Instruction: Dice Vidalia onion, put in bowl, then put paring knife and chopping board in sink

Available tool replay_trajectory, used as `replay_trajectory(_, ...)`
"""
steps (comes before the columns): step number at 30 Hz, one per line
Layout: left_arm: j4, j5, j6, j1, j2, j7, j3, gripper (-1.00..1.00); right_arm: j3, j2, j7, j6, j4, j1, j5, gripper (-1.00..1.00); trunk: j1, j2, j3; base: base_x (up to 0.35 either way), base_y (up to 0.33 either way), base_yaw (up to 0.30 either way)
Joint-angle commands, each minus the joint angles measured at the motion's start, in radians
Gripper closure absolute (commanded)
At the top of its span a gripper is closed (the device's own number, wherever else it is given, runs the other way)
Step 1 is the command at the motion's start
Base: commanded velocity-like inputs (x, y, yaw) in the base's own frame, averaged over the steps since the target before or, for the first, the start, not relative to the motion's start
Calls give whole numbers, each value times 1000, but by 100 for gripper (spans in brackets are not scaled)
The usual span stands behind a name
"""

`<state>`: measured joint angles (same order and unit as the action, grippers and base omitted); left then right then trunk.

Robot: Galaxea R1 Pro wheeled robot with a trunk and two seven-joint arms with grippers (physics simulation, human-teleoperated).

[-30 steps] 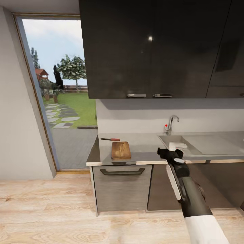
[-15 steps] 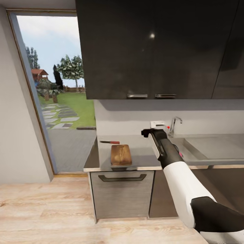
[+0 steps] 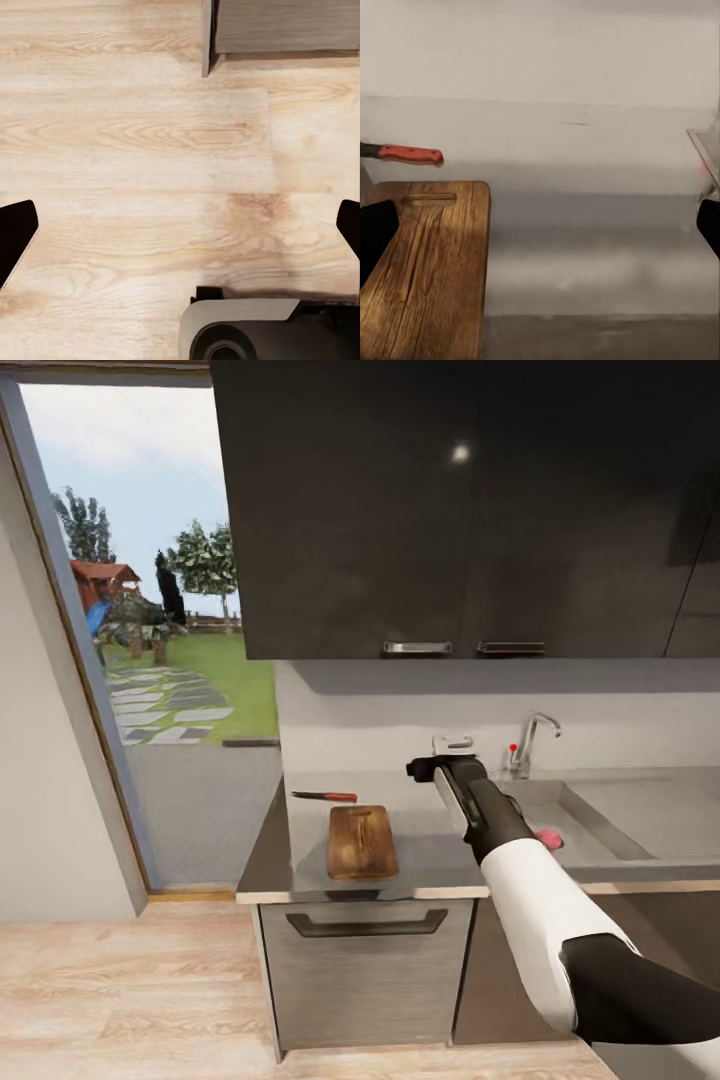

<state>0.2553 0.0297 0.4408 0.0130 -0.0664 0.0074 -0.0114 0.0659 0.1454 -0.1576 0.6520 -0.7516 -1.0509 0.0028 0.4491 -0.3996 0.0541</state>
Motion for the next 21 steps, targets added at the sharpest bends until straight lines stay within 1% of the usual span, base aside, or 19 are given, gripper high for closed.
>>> replay_trajectory(1,2,6,1,1,0,0,0,-100,6,0,1,4,1,0,0,-100,1,0,0,338,99,0)
replay_trajectory(3,1,17,1,1,-1,0,0,-100,34,-4,31,3,5,0,1,-100,1,0,0,267,66,0)
replay_trajectory(5,1,25,1,1,-1,0,1,-100,101,-21,91,2,6,0,4,-100,1,0,0,95,21,0)
replay_trajectory(6,1,26,1,1,-1,0,1,-100,118,-27,106,2,6,0,5,-100,1,0,0,59,13,0)
replay_trajectory(7,1,27,1,1,-1,0,1,-100,151,-40,138,3,6,0,7,-100,1,0,0,38,9,0)
replay_trajectory(8,1,28,1,1,-1,0,1,-100,196,-67,201,3,4,0,9,-100,1,0,0,19,4,0)
replay_trajectory(10,1,28,1,1,-1,-1,1,-100,231,-106,298,3,-2,0,12,-100,1,0,0,10,2,0)
replay_trajectory(12,1,28,1,1,-1,-1,1,-100,246,-145,404,4,-11,-1,19,-100,1,0,0,4,1,0)
replay_trajectory(14,1,28,1,1,-1,-1,1,-100,252,-180,508,5,-32,-1,40,-100,1,0,0,2,0,0)
replay_trajectory(15,0,29,1,1,-1,-1,1,-100,253,-188,533,5,-40,-2,48,-100,1,0,0,1,0,0)
replay_trajectory(16,0,29,1,1,-1,-1,1,-100,255,-213,634,7,-80,-2,99,-100,1,0,0,0,0,0)
replay_trajectory(17,0,29,1,1,-1,-1,1,-100,255,-217,660,7,-91,-3,116,-100,1,0,0,0,0,0)
replay_trajectory(18,0,29,1,1,-1,-1,1,-100,255,-223,715,7,-111,-3,156,-100,1,0,0,0,0,0)
replay_trajectory(21,-1,29,1,1,0,-1,2,-100,255,-226,810,7,-139,-5,223,-100,1,0,0,0,0,0)
